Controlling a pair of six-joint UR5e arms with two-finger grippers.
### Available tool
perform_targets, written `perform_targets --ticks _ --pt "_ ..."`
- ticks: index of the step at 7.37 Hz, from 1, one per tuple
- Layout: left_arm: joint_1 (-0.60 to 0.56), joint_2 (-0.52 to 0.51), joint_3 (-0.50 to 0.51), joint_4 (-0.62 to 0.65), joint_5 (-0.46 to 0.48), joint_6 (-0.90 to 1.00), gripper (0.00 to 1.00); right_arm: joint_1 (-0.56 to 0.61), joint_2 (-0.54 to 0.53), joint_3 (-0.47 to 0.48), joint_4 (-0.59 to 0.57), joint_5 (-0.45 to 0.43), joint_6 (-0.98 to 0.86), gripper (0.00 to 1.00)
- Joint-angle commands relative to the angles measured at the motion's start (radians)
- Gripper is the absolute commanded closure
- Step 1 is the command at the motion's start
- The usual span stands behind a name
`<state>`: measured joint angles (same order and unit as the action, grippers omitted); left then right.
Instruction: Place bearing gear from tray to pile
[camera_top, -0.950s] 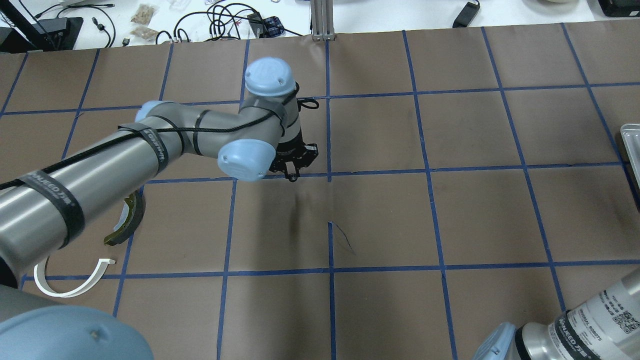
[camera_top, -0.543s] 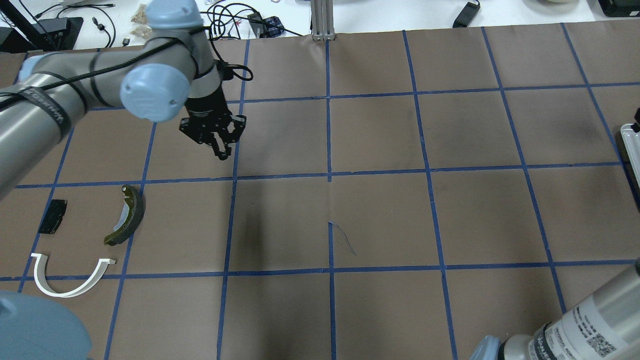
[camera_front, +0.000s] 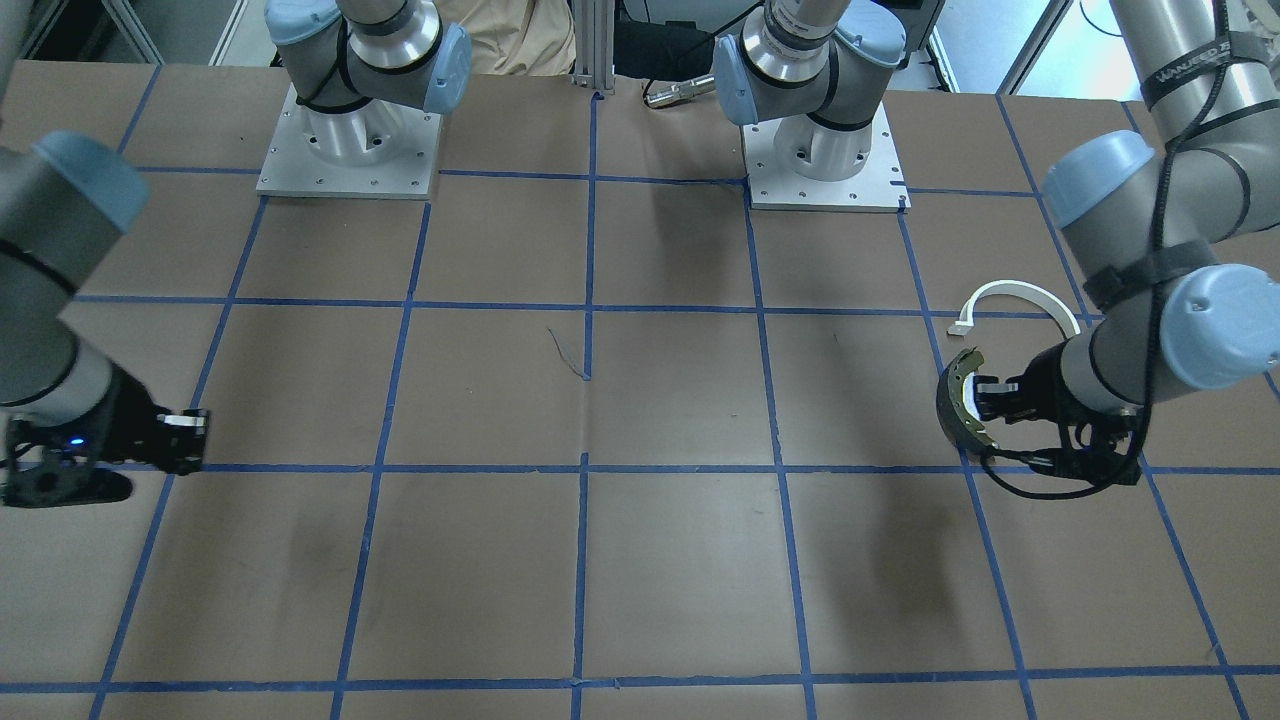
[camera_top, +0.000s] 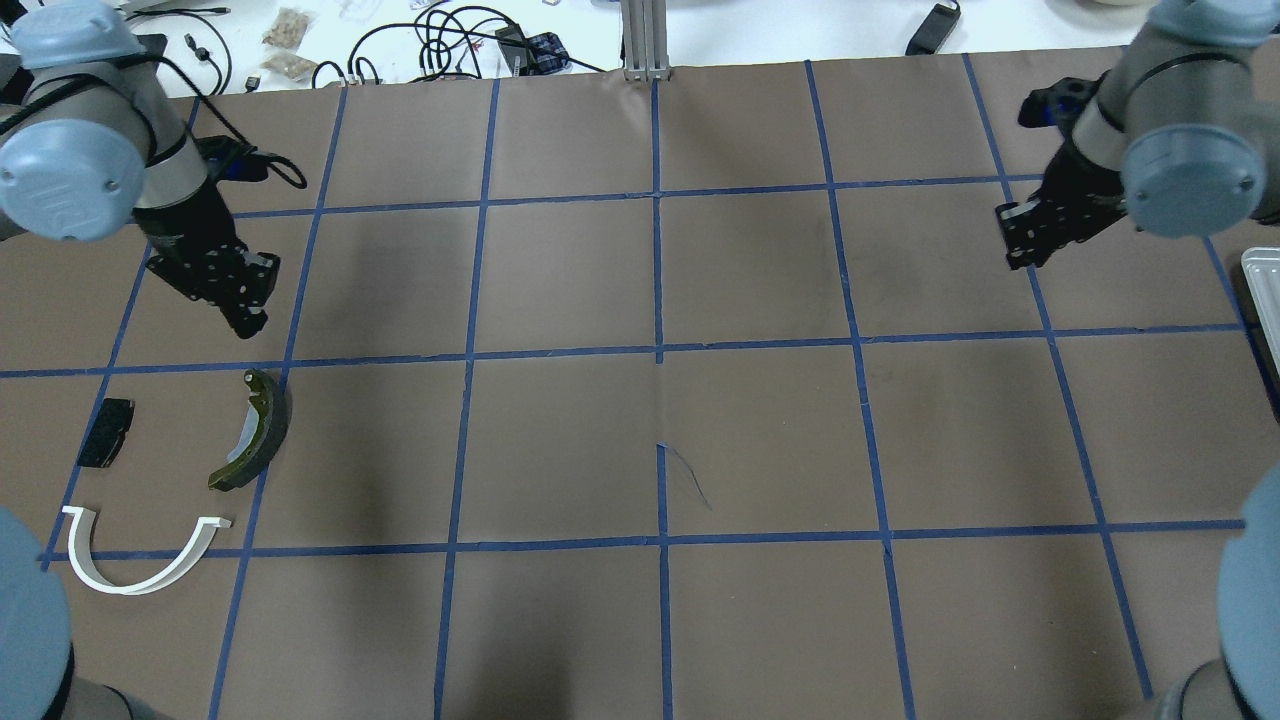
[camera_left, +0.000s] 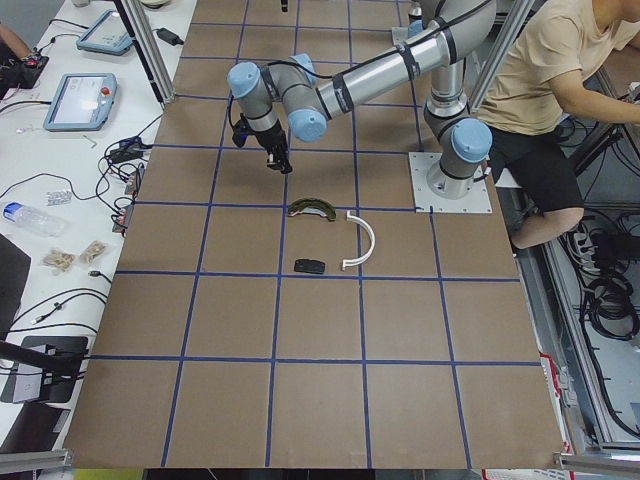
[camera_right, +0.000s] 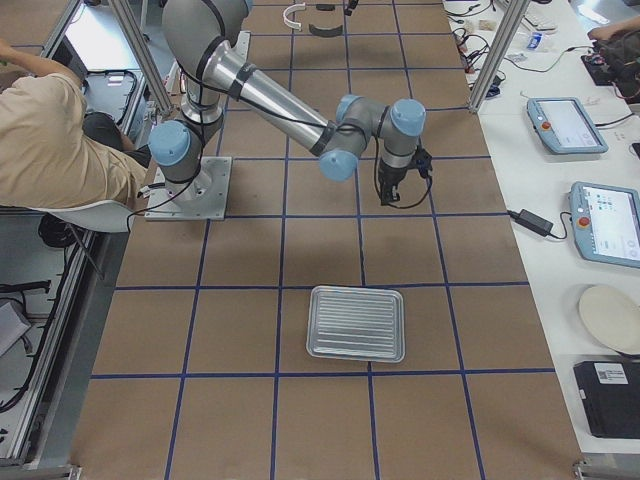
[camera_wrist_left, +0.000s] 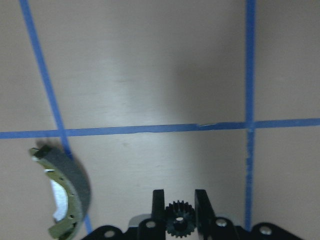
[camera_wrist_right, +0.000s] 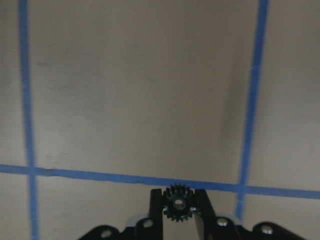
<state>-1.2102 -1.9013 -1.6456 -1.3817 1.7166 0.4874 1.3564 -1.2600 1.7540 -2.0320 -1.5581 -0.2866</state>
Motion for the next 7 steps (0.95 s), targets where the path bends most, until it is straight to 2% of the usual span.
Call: perform_targets --ticks 1,3,4,5,6,7 --pt "0.125 -0.028 -0.092 0.198 0.035 0.185 1.0 0.329 -0.019 0.062 -0.078 0.033 0.426 0.97" --pt "0.204 -0.032 -0.225 0.388 0.029 0.285 1.0 0.534 0.089 0.055 -0.245 0.035 0.692 0.96" --pt "0.236 -0.036 -0.247 0.414 0.023 0.309 1.0 0.623 0.149 0.052 -0.358 0.036 0.792 0.94" --pt "0.235 -0.044 -0.255 0.415 0.015 0.304 1.0 0.7 0.186 0.041 -0.394 0.035 0.857 0.93" --pt "0.235 -0.057 -0.258 0.415 -0.018 0.304 0.97 0.733 0.201 0.036 -0.393 0.035 0.904 0.88" --pt "0.235 -0.064 -0.255 0.417 -0.021 0.304 0.81 0.733 0.206 0.036 -0.392 0.035 0.897 0.77"
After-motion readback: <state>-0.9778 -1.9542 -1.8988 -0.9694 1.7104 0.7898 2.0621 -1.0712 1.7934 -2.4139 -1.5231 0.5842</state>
